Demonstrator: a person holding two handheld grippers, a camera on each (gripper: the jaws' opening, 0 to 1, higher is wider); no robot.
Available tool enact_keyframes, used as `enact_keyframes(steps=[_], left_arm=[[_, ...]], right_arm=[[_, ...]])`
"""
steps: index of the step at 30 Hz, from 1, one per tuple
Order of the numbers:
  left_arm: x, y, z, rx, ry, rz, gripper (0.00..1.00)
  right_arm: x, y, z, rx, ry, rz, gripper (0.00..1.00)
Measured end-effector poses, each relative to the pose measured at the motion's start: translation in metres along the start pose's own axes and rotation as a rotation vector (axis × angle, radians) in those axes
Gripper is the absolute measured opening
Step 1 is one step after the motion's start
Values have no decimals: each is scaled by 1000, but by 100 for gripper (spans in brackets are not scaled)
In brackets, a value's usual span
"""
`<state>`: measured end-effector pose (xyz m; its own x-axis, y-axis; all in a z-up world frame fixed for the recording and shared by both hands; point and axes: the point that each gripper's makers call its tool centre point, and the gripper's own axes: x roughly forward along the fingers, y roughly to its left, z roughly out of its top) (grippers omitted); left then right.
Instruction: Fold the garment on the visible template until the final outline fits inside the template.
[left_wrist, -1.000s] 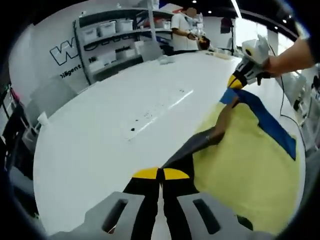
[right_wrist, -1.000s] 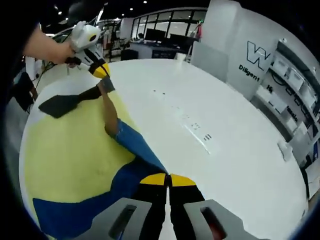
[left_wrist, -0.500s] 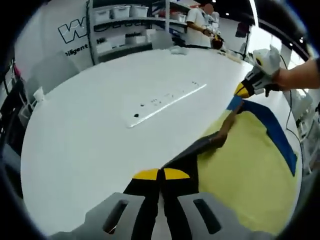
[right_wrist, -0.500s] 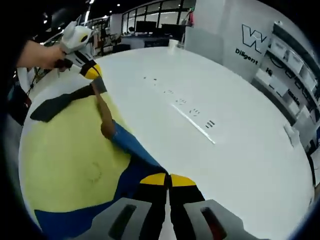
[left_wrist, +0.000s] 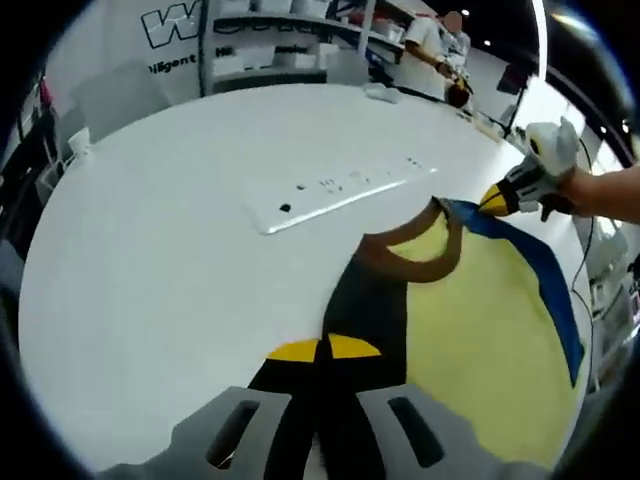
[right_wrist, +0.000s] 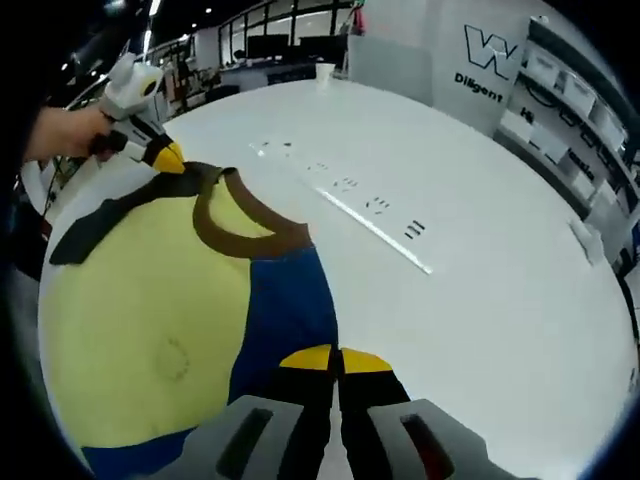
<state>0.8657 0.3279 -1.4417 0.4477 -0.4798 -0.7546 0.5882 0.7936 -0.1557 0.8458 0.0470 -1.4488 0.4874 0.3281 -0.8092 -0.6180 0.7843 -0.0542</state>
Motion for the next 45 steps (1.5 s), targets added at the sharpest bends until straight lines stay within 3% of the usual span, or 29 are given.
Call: enact_keyframes(steps=[5, 8, 14, 15, 19, 22, 26, 37, 45], left_arm=[[-2, -5, 1, 13, -2, 3, 3], [-6, -7, -1, -29, 1, 2, 3], [-18, -9, -1, -14, -21, 7, 4], [-20, -8, -1, -15, -24, 12, 7], [-31, 1, 3, -11, -52, 46, 28], [-40, 1, 1, -14, -55, 40, 23], [-52, 0, -3, 5, -69, 45, 22], [-94, -14, -28, 34, -127, 50, 27], [-136, -24, -67, 24, -181, 74, 30]], right_arm=[[0, -3, 1, 91, -12, 7, 0], [-1, -8, -1, 125, -9, -1, 0], [-10, -5, -2, 99, -23, -5, 0], [-11, -5, 1, 63, -42, -9, 0], [-19, 3, 1, 61, -51, -8, 1], [-25, 8, 2, 50, -75, -10, 4], [-35, 18, 1, 32, -108, -3, 6], [-61, 51, -10, -20, -178, 13, 16], [-85, 78, -25, -47, -223, 12, 20]])
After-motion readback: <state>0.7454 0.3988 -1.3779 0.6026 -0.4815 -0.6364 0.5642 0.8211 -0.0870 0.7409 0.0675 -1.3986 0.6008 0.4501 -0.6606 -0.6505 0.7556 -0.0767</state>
